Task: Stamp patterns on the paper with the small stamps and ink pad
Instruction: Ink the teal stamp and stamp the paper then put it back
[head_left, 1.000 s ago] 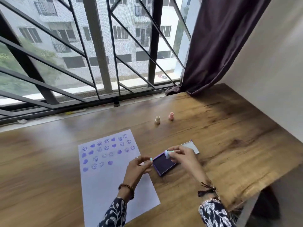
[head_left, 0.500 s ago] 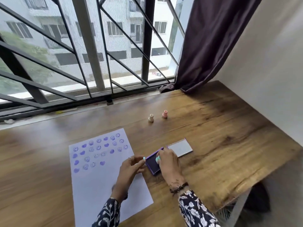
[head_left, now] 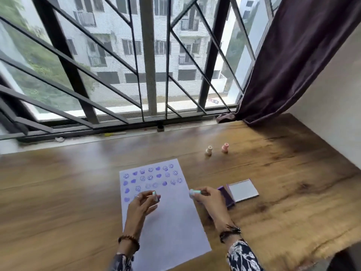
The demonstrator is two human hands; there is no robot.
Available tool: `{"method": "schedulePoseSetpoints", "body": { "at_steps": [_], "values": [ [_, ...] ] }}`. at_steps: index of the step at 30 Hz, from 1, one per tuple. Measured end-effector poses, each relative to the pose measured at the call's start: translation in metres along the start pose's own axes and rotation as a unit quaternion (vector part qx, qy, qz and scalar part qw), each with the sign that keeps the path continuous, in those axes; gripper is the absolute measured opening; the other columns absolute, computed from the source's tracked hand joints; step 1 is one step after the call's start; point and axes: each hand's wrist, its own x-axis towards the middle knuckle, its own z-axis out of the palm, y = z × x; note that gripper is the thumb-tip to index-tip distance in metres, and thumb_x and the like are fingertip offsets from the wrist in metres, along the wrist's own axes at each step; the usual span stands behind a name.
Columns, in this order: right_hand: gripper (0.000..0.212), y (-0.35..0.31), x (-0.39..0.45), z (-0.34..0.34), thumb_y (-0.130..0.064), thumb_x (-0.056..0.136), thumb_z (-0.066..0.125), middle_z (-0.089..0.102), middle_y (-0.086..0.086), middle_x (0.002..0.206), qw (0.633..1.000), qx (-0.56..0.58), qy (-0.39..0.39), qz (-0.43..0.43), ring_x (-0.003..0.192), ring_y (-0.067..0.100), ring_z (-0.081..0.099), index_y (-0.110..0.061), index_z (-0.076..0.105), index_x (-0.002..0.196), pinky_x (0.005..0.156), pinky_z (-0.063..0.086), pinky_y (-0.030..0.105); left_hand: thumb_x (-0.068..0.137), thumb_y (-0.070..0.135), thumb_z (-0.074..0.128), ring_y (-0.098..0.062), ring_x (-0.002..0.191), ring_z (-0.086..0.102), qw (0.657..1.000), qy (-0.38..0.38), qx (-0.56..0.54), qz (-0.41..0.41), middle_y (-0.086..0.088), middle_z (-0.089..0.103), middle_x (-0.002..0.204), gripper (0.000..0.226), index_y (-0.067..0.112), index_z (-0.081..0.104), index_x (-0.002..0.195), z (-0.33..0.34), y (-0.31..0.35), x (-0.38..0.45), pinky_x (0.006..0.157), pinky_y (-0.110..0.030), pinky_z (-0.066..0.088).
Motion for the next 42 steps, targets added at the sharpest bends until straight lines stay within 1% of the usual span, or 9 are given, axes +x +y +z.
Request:
{"method": "schedulePoseSetpoints", "body": {
  "at_steps": [4, 11, 15, 23, 31, 33, 36, 39, 42],
  "values": [
    [0.016, -0.016, -0.012, 0.058, -0.017, 0.076, 0.070, 0.070, 0.007, 0.087, 0.988, -0.121, 0.012, -0.099, 0.081, 0.020, 0.062, -0.010, 0.070, 0.090, 0.076, 0.047, 0.032, 0.088, 0.005, 0.052, -0.015, 0.078, 0.069, 0.997, 0.056, -0.049, -0.002, -0.004, 0.074, 0.079, 0.012, 0.008, 0.063, 0.092, -0.043, 0.003, 0.003, 0.061, -0.018, 0.057],
    [0.023, -0.010, -0.014, 0.104, -0.022, 0.095, 0.040, 0.055, 0.005, 0.114, 0.910, -0.344, 0.046, -0.229, 0.103, 0.022, 0.057, -0.013, 0.054, 0.111, 0.077, 0.043, 0.028, 0.086, 0.007, 0.055, -0.015, 0.082, 0.071, 0.990, 0.068, -0.121, -0.024, -0.003, 0.077, 0.084, 0.011, 0.007, 0.065, 0.089, -0.081, 0.002, 0.001, 0.066, -0.018, 0.058],
    [0.029, -0.003, -0.013, 0.110, -0.027, 0.099, 0.031, 0.055, 0.005, 0.117, 0.875, -0.413, 0.061, -0.246, 0.106, 0.021, 0.058, -0.014, 0.050, 0.115, 0.079, 0.049, 0.030, 0.086, 0.008, 0.053, -0.015, 0.088, 0.070, 0.989, 0.052, -0.136, -0.034, -0.005, 0.076, 0.091, 0.013, 0.005, 0.063, 0.093, -0.088, -0.001, 0.002, 0.069, -0.019, 0.058],
    [0.021, -0.012, 0.003, 0.115, -0.013, 0.095, 0.040, 0.056, 0.011, 0.114, 0.857, -0.460, 0.043, -0.227, 0.099, 0.028, 0.060, -0.008, 0.052, 0.112, 0.079, 0.046, 0.033, 0.088, 0.007, 0.052, -0.007, 0.087, 0.070, 0.988, 0.034, -0.143, -0.055, 0.001, 0.076, 0.088, 0.011, 0.006, 0.061, 0.093, -0.090, -0.001, 0.004, 0.068, -0.015, 0.057],
    [0.020, -0.033, 0.018, 0.118, 0.007, 0.079, 0.040, 0.061, 0.023, 0.100, 0.823, -0.526, -0.037, -0.214, 0.092, 0.038, 0.059, 0.004, 0.057, 0.089, 0.070, 0.044, 0.037, 0.089, 0.005, 0.051, -0.010, 0.089, 0.068, 0.988, 0.036, -0.137, -0.068, -0.003, 0.072, 0.094, 0.011, 0.007, 0.061, 0.091, -0.091, 0.002, 0.003, 0.064, -0.013, 0.056],
    [0.021, -0.040, 0.025, 0.114, 0.004, 0.076, 0.046, 0.063, 0.022, 0.102, 0.833, -0.511, -0.063, -0.203, 0.094, 0.037, 0.059, 0.003, 0.061, 0.091, 0.073, 0.046, 0.035, 0.089, 0.006, 0.051, -0.013, 0.092, 0.065, 0.988, 0.037, -0.136, -0.071, -0.007, 0.070, 0.097, 0.010, 0.006, 0.061, 0.092, -0.090, 0.005, 0.002, 0.063, -0.014, 0.057],
    [0.022, -0.043, 0.028, 0.092, -0.006, 0.071, 0.067, 0.069, 0.014, 0.103, 0.895, -0.406, -0.096, -0.157, 0.093, 0.025, 0.059, -0.004, 0.069, 0.092, 0.074, 0.044, 0.026, 0.089, 0.007, 0.052, -0.015, 0.087, 0.067, 0.988, 0.031, -0.131, -0.076, -0.011, 0.068, 0.098, 0.010, 0.004, 0.059, 0.094, -0.090, 0.008, 0.001, 0.061, -0.014, 0.057],
    [0.019, -0.034, 0.005, 0.061, -0.009, 0.071, 0.074, 0.067, 0.010, 0.089, 0.974, -0.200, -0.023, -0.106, 0.076, 0.016, 0.057, -0.007, 0.070, 0.089, 0.068, 0.048, 0.020, 0.088, 0.009, 0.054, -0.012, 0.075, 0.071, 0.990, 0.026, -0.115, -0.073, -0.010, 0.070, 0.092, 0.010, 0.006, 0.061, 0.094, -0.087, 0.011, 0.000, 0.058, -0.016, 0.057],
    [0.014, -0.020, -0.022, 0.025, -0.003, 0.076, 0.069, 0.065, 0.011, 0.086, 0.998, -0.015, 0.007, -0.053, 0.074, 0.015, 0.059, -0.009, 0.070, 0.089, 0.066, 0.054, 0.022, 0.086, 0.010, 0.057, -0.013, 0.075, 0.067, 0.993, 0.001, -0.089, -0.072, -0.005, 0.069, 0.084, 0.009, 0.010, 0.065, 0.089, -0.063, 0.017, -0.004, 0.060, -0.018, 0.056]
  ]
}}
